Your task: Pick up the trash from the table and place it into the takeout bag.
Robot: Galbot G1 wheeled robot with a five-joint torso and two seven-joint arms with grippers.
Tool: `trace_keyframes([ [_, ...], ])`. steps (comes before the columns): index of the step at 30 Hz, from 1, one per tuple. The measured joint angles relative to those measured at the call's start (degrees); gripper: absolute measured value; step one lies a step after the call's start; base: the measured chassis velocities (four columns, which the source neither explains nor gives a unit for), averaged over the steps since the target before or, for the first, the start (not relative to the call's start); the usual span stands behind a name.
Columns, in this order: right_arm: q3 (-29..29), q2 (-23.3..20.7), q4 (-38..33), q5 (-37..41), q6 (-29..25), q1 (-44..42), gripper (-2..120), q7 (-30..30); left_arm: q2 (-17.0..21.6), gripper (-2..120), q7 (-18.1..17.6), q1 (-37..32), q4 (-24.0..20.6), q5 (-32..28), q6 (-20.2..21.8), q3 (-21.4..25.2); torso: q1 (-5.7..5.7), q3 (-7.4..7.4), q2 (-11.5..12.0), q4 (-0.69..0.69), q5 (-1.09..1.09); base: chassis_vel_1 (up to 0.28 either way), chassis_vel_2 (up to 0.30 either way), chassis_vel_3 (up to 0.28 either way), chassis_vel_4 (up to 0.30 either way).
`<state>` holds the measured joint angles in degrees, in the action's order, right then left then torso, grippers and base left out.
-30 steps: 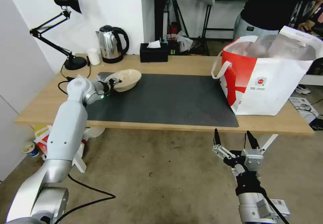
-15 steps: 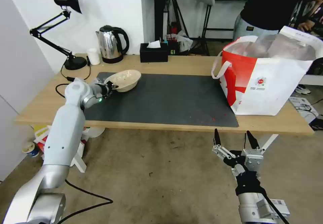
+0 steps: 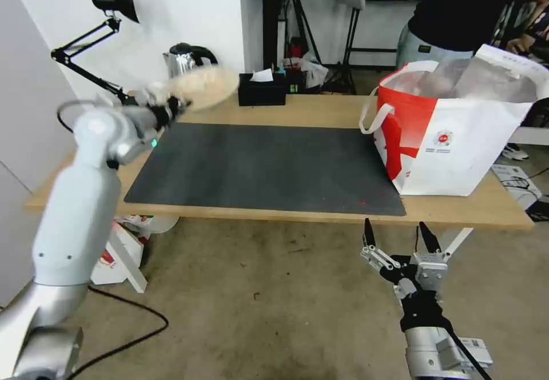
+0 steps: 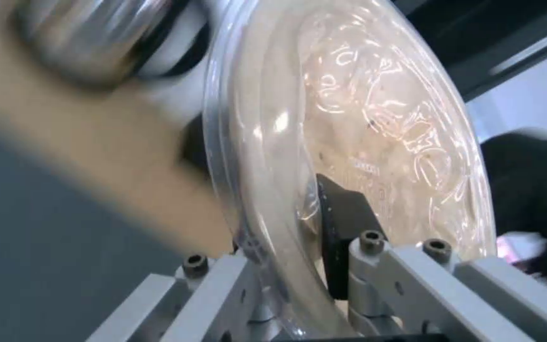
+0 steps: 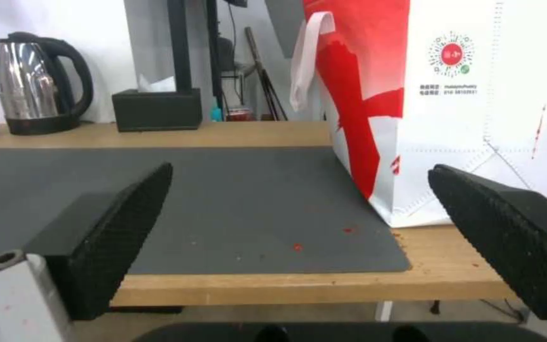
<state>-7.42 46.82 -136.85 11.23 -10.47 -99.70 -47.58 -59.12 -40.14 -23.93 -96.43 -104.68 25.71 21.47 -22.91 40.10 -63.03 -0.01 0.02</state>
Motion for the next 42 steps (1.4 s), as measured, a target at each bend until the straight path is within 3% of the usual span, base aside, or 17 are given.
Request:
trace_keyframes([
  [1, 0.00, 0.00, 0.00, 0.00, 0.00, 0.00, 100, 0.00, 1.11, 7, 3.88, 2.04, 0.97, 0.89, -1.72, -1.31, 0.00, 0.00, -0.01, 0.02, -0.01, 0.000, 0.000, 0.000, 0.000],
  [2, 0.00, 0.00, 0.00, 0.00, 0.00, 0.00, 100, 0.00, 1.11, 7, 3.88, 2.04, 0.97, 0.89, -1.72, -1.31, 0.00, 0.00, -0.01, 0.02, -0.01, 0.000, 0.000, 0.000, 0.000],
  [5, 0.00, 0.00, 0.00, 0.00, 0.00, 0.00, 100, 0.00, 3.55, 7, 14.90, 6.71, 4.00, 2.45, -5.33, -5.72, -0.01, 0.01, 0.00, 0.01, -0.02, 0.000, 0.000, 0.000, 0.000],
  [6, 0.00, 0.00, 0.00, 0.00, 0.00, 0.00, 100, 0.00, 3.55, 7, 14.90, 6.71, 4.00, 2.45, -5.33, -5.72, -0.01, 0.01, 0.00, 0.01, -0.02, 0.000, 0.000, 0.000, 0.000],
  [7, 0.00, 0.00, 0.00, 0.00, 0.00, 0.00, 100, 0.00, 3.94, 7, 18.24, 7.87, 4.74, 3.13, -6.60, -7.61, 0.00, 0.01, 0.00, 0.03, -0.02, 0.000, 0.000, 0.000, 0.000],
  [9, 0.00, 0.00, 0.00, 0.00, 0.00, 0.00, 100, 0.00, 3.88, 7, 24.56, 10.37, 6.25, 4.64, -10.16, -11.64, 0.00, 0.01, -0.01, 0.02, -0.02, 0.000, 0.000, 0.000, 0.000],
  [10, 0.00, 0.00, 0.00, 0.00, 0.00, 0.00, 100, 0.00, 3.88, 7, 24.56, 10.37, 6.25, 4.64, -10.16, -11.64, 0.00, 0.01, -0.01, 0.02, -0.02, 0.000, 0.000, 0.000, 0.000],
  [11, 0.00, 0.00, 0.00, 0.00, 0.00, 0.00, 100, 0.00, 3.46, 7, 28.34, 11.72, 7.20, 5.27, -11.94, -13.82, 0.00, 0.01, 0.00, 0.01, -0.02, 0.000, 0.000, 0.000, 0.000],
  [14, 0.00, 0.00, 0.00, 0.00, 0.00, 0.00, 100, 0.00, 1.49, 7, 35.36, 15.97, 9.25, 5.53, -15.21, -18.90, 0.00, 0.01, 0.00, 0.00, 0.00, 0.000, 0.000, 0.000, 0.000],
  [19, 0.00, 0.00, 0.00, 0.00, 0.00, 0.00, 100, 0.00, -1.60, 7, 38.28, 21.76, 12.08, 4.74, -16.81, -24.76, 0.00, 0.01, 0.00, -0.01, -0.01, 0.000, 0.000, 0.000, 0.000],
  [24, 0.00, 0.00, 0.00, 0.00, 0.00, 0.00, 100, 0.00, -7.76, 7, 41.69, 30.93, 20.52, 3.80, -19.36, -34.72, -0.01, 0.00, 0.00, 0.00, 0.01, 0.000, 0.000, 0.000, 0.000],
  [28, 0.00, 0.00, 0.00, 0.00, 0.00, 0.00, 100, 0.00, -10.80, 7, 42.88, 33.31, 25.36, 4.06, -19.50, -38.81, -0.01, 0.01, 0.01, 0.01, -0.02, 0.000, 0.000, 0.000, 0.000],
  [42, 0.00, 0.00, 0.00, 0.00, 0.00, 0.00, 100, 0.00, -19.91, 7, 46.27, 35.57, 36.21, 5.98, -20.54, -44.81, -0.01, 0.01, 0.01, 0.01, -0.01, 0.000, 0.000, 0.000, 0.000],
])
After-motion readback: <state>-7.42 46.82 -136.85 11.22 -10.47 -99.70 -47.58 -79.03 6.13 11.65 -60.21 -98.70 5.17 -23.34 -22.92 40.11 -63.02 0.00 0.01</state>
